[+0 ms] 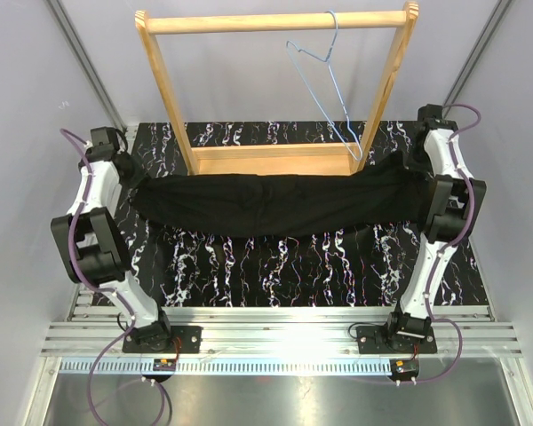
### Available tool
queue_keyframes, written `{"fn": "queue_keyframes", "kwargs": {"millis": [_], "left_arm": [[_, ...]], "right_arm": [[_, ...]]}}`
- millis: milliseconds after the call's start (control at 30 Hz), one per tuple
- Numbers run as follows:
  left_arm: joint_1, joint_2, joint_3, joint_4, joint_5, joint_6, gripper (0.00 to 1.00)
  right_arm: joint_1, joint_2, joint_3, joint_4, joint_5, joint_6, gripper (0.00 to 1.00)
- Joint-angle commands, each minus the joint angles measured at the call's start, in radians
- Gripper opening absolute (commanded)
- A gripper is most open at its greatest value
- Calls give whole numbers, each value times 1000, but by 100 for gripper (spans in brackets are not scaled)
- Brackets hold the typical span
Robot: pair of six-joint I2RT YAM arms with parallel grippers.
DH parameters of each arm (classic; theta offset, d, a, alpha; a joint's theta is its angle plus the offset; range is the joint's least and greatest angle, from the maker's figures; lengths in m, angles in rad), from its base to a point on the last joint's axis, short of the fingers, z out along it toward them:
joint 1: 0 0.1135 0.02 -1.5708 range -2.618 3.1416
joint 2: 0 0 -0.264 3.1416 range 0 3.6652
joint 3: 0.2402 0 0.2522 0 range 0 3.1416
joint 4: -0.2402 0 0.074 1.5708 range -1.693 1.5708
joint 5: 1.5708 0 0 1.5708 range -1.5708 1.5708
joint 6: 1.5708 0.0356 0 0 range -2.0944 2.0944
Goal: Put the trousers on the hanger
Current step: Fold the trousers
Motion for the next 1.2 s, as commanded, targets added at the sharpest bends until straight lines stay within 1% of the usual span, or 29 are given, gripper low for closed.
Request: {"fn": "queue_keyframes", "kwargs": {"millis": [0, 67, 100, 133, 167, 200, 233, 267, 333, 367, 433, 567, 600, 633, 667, 700, 733, 800, 833, 900, 933, 967, 1000, 1033, 1067, 1167], "left_arm": [[11, 24, 76, 77, -95, 10, 0], [1, 43, 89, 82, -124, 15, 0], [-1, 44, 86, 103, -125, 16, 0], [-4, 37, 80, 120, -125, 18, 0], [-10, 28, 71, 142, -121, 18, 8], [-13, 14, 42, 201, -113, 20, 16], [-18, -23, 28, 229, -107, 20, 31], [-27, -44, 19, 255, -107, 24, 67], [-39, -109, 5, 297, -145, 33, 93], [-48, -132, -1, 309, -159, 50, 99], [-50, -207, -15, 340, -188, 61, 99], [-52, -340, -98, 369, -263, 56, 99], [-50, -368, -152, 364, -283, 41, 99], [-49, -417, -183, 355, -341, 24, 99], [-47, -439, -216, 347, -365, -12, 99], [-44, -474, -286, 341, -380, -28, 99], [-36, -485, -321, 344, -374, -51, 99], [-18, -493, -410, 349, -340, -77, 99], [6, -491, -440, 366, -257, -97, 99], [42, -482, -541, 457, -151, -121, 99], [71, -480, -574, 496, -53, -137, 98], [82, -480, -642, 574, -17, -164, 96], [89, -480, -671, 609, 21, -178, 94], [96, -482, -696, 623, 28, -201, 93], [96, -479, -735, 689, 32, -207, 91], [97, -465, -788, 761, 45, -246, 90]], "right_arm": [[-39, 52, 102, 15, 95, -40, 0], [-41, 87, 140, 10, 92, -37, 5], [-41, 93, 151, 12, 89, -34, 22], [-42, 98, 163, 16, 80, -29, 32], [-42, 98, 165, 22, 80, -20, 49], [-44, 95, 165, 35, 82, -14, 75], [-45, 89, 161, 42, 85, -6, 80], [-48, 63, 151, 53, 88, 5, 83], [-59, 26, 110, 93, 91, 14, 89], [-68, -23, 95, 119, 91, 23, 90], [-74, -78, 32, 145, 92, 26, 91], [-74, -273, -105, 220, 80, 29, 91], [-74, -304, -132, 242, 71, 34, 91], [-74, -367, -193, 252, 48, 39, 91], [-74, -396, -226, 260, 30, 54, 91], [-74, -422, -291, 281, -8, 62, 91], [-74, -471, -321, 289, -29, 68, 91], [-73, -517, -414, 312, -68, 83, 91], [-73, -562, -448, 323, -104, 85, 91], [-73, -605, -541, 364, -136, 83, 92], [-73, -625, -566, 374, -157, 82, 92], [-73, -658, -588, 384, -167, 82, 92], [-73, -672, -621, 389, -177, 80, 92], [-73, -694, -634, 392, -194, 82, 92], [-73, -703, -651, 392, -205, 82, 93], [-73, -734, -671, 404, -243, 85, 93]]}}
